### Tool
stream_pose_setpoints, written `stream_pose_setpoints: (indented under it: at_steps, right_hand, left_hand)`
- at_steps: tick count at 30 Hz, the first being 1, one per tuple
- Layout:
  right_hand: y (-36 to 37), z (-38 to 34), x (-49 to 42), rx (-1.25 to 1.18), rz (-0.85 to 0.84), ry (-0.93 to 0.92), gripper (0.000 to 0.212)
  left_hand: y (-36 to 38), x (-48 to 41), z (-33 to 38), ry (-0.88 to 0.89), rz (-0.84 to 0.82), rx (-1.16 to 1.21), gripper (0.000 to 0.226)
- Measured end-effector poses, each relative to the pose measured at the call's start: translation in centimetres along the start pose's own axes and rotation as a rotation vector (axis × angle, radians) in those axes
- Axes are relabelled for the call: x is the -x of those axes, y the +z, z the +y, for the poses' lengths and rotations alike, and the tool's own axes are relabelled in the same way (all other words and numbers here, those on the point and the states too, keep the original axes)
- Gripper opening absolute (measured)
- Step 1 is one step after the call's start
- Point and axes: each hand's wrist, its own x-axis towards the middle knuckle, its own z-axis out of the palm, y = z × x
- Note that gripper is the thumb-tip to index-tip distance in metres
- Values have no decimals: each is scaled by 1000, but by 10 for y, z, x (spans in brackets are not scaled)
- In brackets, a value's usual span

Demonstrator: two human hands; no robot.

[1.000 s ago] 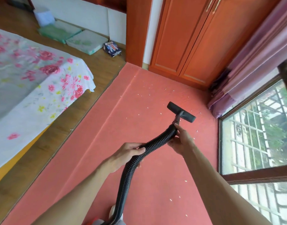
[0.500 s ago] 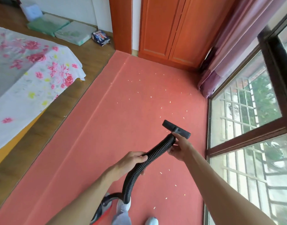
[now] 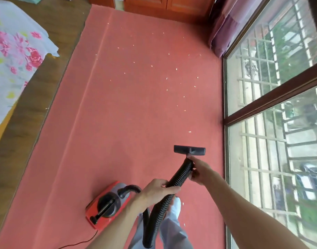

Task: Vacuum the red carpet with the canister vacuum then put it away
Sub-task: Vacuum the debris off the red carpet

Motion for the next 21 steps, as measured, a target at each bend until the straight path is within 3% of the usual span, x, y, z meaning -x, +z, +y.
stream_pose_setpoints:
  at_steps: [8, 16, 21]
  right_hand:
    - [4, 73, -71, -130, 4, 58, 33]
    - [13, 98, -115, -192, 9, 44, 51]
    - [14, 73, -120, -264, 116, -51, 48]
  left_hand:
    - [-8, -25, -43, -124, -25, -30, 26]
    - [-17, -59, -60, -181, -34, -58, 31]
    - [-15, -70, -54, -146, -9, 57, 48]
